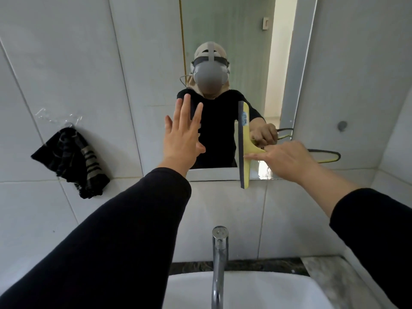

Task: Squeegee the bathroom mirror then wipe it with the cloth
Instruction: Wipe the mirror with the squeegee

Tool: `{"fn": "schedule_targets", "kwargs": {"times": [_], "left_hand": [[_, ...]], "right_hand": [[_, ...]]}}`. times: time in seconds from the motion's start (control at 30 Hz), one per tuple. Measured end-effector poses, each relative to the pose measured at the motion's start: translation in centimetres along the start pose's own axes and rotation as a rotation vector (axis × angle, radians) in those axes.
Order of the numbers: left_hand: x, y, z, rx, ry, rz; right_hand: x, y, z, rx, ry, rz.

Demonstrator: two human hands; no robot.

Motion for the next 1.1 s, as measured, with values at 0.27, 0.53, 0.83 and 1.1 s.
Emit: {"fn": "schedule_targets", "kwargs": {"times": [0.27, 0.53, 0.83, 1.1], "left_hand": [[0.0, -0.1, 0.0, -0.012, -0.008, 0.024], [0.1, 0.1, -0.1, -0.047, 0.000, 0.023], [0.0, -0.1, 0.0, -0.030, -0.010, -0.010], [-1.6, -2.4, -10.8, -0.467, 0.246, -0.059]], "right_hand": [[-0.1, 0.8, -0.5, -0.008, 0.025, 0.014], [-7.1, 5.0, -7.2, -0.007, 0.272, 0.197], [-9.2, 4.7, -7.5, -0.011, 0.314, 0.200], [-8.7, -0.7, -4.5, 0.049, 0.147, 0.203]]}}
Point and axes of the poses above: each hand's wrist, its own x-axis towards the middle knuckle, its own y-axis out of the palm, z = x × y, the point moved 8 cm from there along x, towards the middle knuckle, and after that the axes turned 8 degrees about -z, right-handed, at the moved point
